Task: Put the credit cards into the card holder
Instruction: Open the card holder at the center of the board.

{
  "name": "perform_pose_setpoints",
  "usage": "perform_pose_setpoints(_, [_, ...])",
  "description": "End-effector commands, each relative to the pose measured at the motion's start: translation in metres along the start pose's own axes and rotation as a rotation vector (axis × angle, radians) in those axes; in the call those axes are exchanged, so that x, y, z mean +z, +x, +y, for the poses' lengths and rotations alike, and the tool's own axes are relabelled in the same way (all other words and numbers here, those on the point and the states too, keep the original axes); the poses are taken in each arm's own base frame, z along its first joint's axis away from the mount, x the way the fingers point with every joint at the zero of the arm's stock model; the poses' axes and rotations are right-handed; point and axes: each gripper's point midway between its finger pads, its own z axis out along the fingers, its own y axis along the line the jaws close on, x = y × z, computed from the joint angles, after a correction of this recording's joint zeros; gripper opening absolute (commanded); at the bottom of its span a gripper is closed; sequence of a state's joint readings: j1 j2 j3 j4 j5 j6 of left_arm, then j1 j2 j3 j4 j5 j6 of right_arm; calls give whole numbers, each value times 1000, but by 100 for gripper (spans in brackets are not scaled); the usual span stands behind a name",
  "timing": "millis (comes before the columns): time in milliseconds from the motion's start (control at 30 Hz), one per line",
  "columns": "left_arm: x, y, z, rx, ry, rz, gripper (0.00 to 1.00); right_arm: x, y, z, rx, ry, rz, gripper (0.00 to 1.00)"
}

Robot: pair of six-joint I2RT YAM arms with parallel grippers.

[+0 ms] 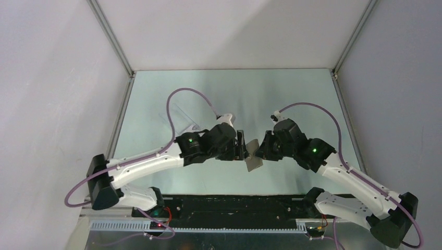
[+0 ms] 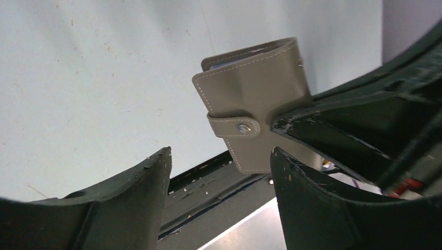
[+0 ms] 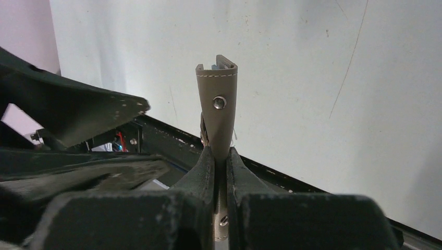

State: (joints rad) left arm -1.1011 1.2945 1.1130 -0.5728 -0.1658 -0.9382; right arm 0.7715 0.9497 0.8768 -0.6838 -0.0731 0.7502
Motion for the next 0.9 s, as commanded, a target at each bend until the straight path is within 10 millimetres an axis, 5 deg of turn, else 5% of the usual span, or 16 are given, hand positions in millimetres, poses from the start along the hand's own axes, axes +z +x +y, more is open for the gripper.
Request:
perform_pose_setpoints(0, [7, -5, -7, -1, -51, -21, 74, -7, -8, 8, 23, -27, -45, 0])
perform_pose_setpoints(467, [31, 9, -9, 26, -78, 52, 78, -5, -7, 10, 34, -33, -33, 0])
perform_pose_setpoints(867, [39, 19, 50, -10, -294, 35, 55, -6, -5, 14, 40, -51, -22, 0])
